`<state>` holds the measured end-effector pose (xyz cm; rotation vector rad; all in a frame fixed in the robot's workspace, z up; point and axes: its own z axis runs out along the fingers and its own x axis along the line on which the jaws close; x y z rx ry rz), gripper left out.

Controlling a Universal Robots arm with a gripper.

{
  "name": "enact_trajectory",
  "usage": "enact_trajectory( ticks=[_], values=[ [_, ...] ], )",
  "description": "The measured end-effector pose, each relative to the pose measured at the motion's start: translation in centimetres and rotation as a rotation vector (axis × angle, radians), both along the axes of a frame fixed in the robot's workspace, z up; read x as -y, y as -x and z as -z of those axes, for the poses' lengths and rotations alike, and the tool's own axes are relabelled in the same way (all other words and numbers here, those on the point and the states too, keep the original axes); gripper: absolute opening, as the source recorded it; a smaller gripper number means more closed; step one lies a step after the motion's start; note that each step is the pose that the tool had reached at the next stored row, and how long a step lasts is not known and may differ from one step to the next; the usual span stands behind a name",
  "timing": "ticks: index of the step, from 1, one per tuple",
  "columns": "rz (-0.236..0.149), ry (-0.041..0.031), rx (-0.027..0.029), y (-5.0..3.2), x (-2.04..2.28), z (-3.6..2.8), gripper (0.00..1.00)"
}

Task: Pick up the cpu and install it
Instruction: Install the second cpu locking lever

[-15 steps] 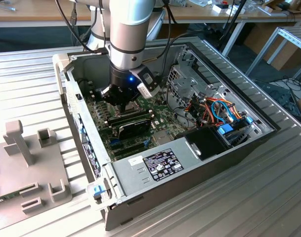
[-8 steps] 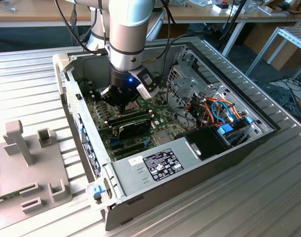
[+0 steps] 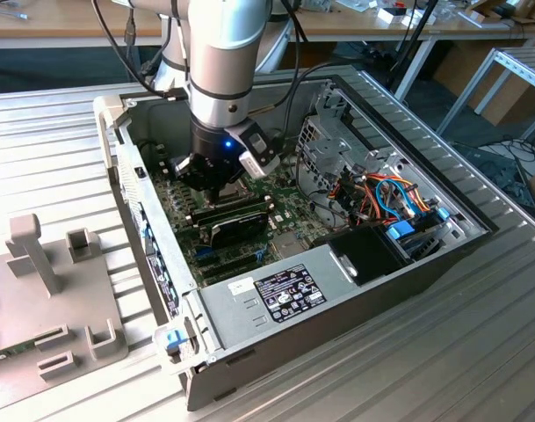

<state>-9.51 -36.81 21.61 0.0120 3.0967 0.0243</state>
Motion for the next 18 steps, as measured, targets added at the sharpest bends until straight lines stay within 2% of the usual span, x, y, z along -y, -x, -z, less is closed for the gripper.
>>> enact_trajectory(
  ticks=[6, 9, 18],
  values=[
    [0.000, 0.0001, -0.0001, 0.06, 0.01, 0.28, 0.11],
    [0.000, 0.0000, 0.0000, 0.58, 0.00, 0.49, 0.11],
    [0.000, 0.0000, 0.0000, 0.77, 0.00, 0.59, 0.11]
  ],
)
